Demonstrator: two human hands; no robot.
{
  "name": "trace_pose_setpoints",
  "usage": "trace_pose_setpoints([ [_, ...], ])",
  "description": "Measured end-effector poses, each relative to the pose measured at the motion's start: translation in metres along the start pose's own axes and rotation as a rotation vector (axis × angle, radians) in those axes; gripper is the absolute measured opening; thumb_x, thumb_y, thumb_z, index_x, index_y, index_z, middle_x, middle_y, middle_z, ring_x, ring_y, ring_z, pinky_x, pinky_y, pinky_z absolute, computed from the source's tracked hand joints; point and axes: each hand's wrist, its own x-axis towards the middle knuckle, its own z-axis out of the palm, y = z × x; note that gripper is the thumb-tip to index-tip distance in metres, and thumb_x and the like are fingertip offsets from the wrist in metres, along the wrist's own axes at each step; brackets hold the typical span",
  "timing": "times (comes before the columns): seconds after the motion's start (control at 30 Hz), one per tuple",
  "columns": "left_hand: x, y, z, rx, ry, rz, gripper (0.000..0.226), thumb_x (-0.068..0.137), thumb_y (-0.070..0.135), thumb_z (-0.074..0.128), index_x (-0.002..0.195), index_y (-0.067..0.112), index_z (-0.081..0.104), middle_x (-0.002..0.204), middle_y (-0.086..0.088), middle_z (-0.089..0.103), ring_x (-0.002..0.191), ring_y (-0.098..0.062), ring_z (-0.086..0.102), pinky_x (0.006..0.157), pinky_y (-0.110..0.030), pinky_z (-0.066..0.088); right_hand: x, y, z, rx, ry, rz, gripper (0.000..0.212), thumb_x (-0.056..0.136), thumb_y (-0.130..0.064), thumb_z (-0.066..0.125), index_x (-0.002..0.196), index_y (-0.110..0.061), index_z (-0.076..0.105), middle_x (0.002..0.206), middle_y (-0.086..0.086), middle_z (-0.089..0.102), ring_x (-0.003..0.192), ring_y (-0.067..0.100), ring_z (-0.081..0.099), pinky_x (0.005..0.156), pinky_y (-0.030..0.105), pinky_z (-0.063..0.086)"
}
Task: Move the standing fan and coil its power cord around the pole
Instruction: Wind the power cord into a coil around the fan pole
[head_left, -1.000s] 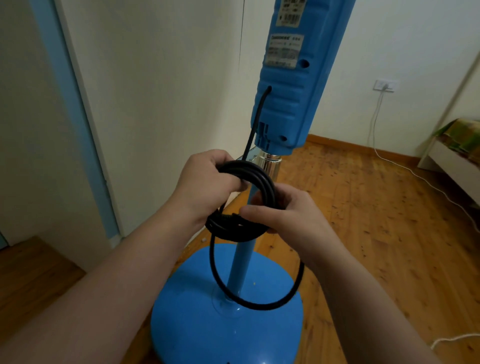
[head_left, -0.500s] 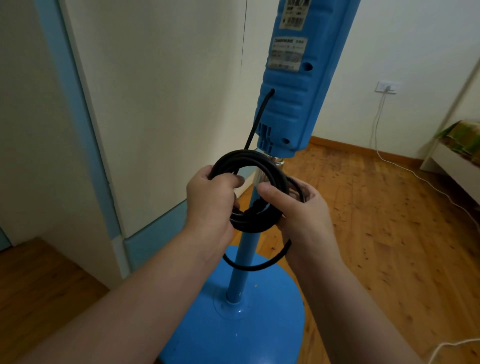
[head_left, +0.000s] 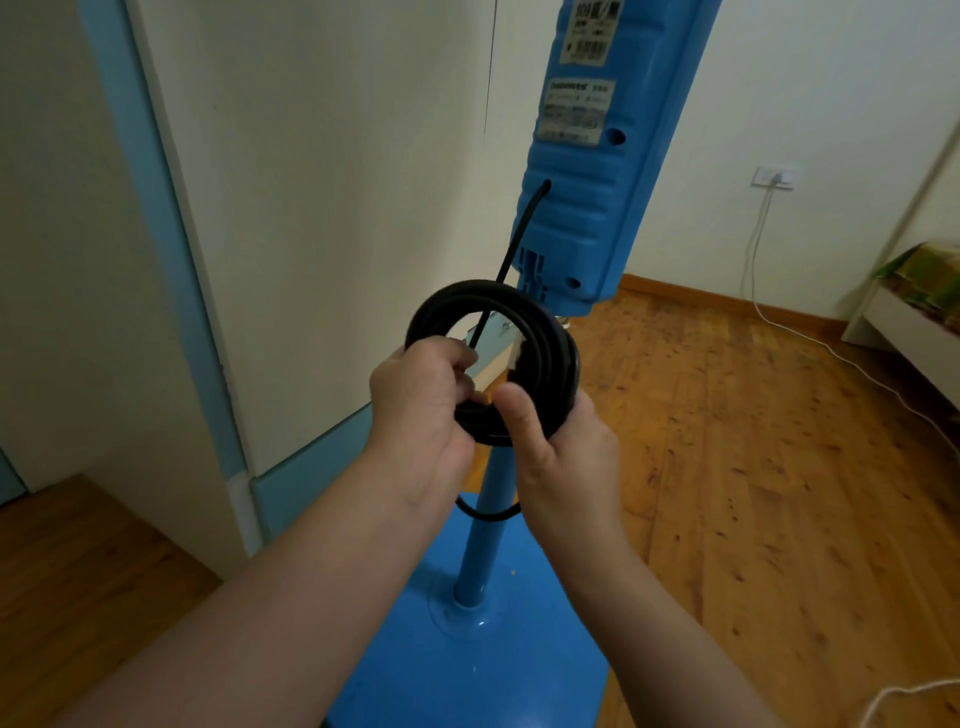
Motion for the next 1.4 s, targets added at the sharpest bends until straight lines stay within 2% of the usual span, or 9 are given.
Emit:
trace_pose_setpoints([
  [0.13,0.004,0.007,0.000,-0.050,0.024,-0.026,0.016,0.073,-0.008,0.049,0.071,0.008,0.052,0.030,0.007,0.032,0.029,-0.007,0.030,0.041,-0.020,0.037,0.001,0.008,0.000,-0.110,-0.027,-0.060,0.044,0.065,-0.070,0.035,0.060,-0.027,0.038,0.048,-0.011,0.039,0.051,-0.004,0.047,0.045,0.010,0.036],
  [0.4,-0.004,-0.010,0.006,-0.135,-0.006,-0.242,0.017,0.073,-0.001,0.051,0.058,0.005,0.047,0.044,-0.003,0.039,0.048,-0.019,0.047,0.083,-0.046,0.053,0.003,0.005,0.001,0.106,0.035,-0.019,0.039,0.064,-0.063,0.061,0.079,-0.028,0.054,0.064,-0.010,0.058,0.066,-0.004,0.058,0.052,0.009,0.043],
  [0.63,-0.006,-0.022,0.010,-0.154,-0.018,-0.314,0.029,0.078,-0.003,0.051,0.052,0.010,0.044,0.033,0.004,0.034,0.029,-0.009,0.037,0.057,-0.030,0.048,0.009,0.014,-0.003,0.034,0.102,-0.046,0.015,0.073,-0.024,0.064,0.067,-0.021,0.050,0.058,-0.008,0.052,0.058,0.000,0.052,0.044,0.010,0.038],
  [0.77,-0.004,-0.026,0.008,-0.007,-0.064,-0.303,0.007,0.077,0.000,0.059,0.071,0.003,0.060,0.057,-0.007,0.059,0.061,-0.022,0.062,0.072,-0.038,0.055,0.018,0.017,-0.013,-0.085,0.044,-0.110,0.017,0.075,-0.025,0.063,0.066,-0.023,0.048,0.059,-0.008,0.051,0.059,0.000,0.052,0.045,0.009,0.038],
  [0.87,0.004,-0.017,0.003,0.331,-0.178,-0.075,0.014,0.074,0.000,0.064,0.084,0.009,0.058,0.073,-0.004,0.061,0.072,-0.019,0.061,0.075,-0.038,0.053,0.026,0.017,-0.025,-0.137,-0.012,-0.160,0.020,0.076,-0.023,0.062,0.063,-0.024,0.047,0.055,-0.008,0.048,0.053,-0.001,0.050,0.042,0.008,0.035],
  [1.07,0.008,0.024,-0.015,1.702,-0.507,1.217,0.084,0.059,0.011,0.069,0.135,0.022,0.034,0.140,-0.010,0.038,0.130,-0.032,0.029,0.106,-0.050,0.024,0.031,0.015,-0.041,-0.299,-0.380,-0.177,0.016,0.074,-0.023,0.061,0.068,-0.019,0.047,0.054,-0.003,0.050,0.044,0.008,0.046,0.038,0.016,0.034],
  [1.17,-0.001,0.018,-0.008,1.884,-0.660,1.303,0.062,0.064,0.012,0.064,0.124,0.018,0.048,0.136,-0.010,0.044,0.131,-0.032,0.028,0.106,-0.050,0.022,0.029,0.012,-0.038,-0.382,-0.492,-0.227,0.016,0.074,-0.023,0.061,0.072,-0.013,0.049,0.056,0.002,0.052,0.044,0.012,0.046,0.040,0.026,0.036],
  [1.27,-0.002,0.015,-0.006,1.818,-0.697,1.254,0.025,0.071,0.009,0.057,0.092,0.018,0.047,0.092,0.002,0.047,0.092,-0.021,0.045,0.073,-0.032,0.034,0.029,0.008,-0.037,-0.430,-0.530,-0.250,0.018,0.075,-0.024,0.060,0.079,-0.009,0.052,0.062,0.006,0.057,0.050,0.018,0.052,0.044,0.034,0.043],
  [1.4,0.005,0.015,-0.011,1.823,-0.709,1.215,0.030,0.073,0.010,0.056,0.079,0.022,0.030,0.067,0.010,0.026,0.067,-0.014,0.033,0.055,-0.026,0.022,0.024,0.007,-0.035,-0.391,-0.499,-0.278,0.020,0.071,-0.024,0.061,0.074,-0.005,0.055,0.057,0.010,0.056,0.047,0.022,0.050,0.044,0.038,0.041],
])
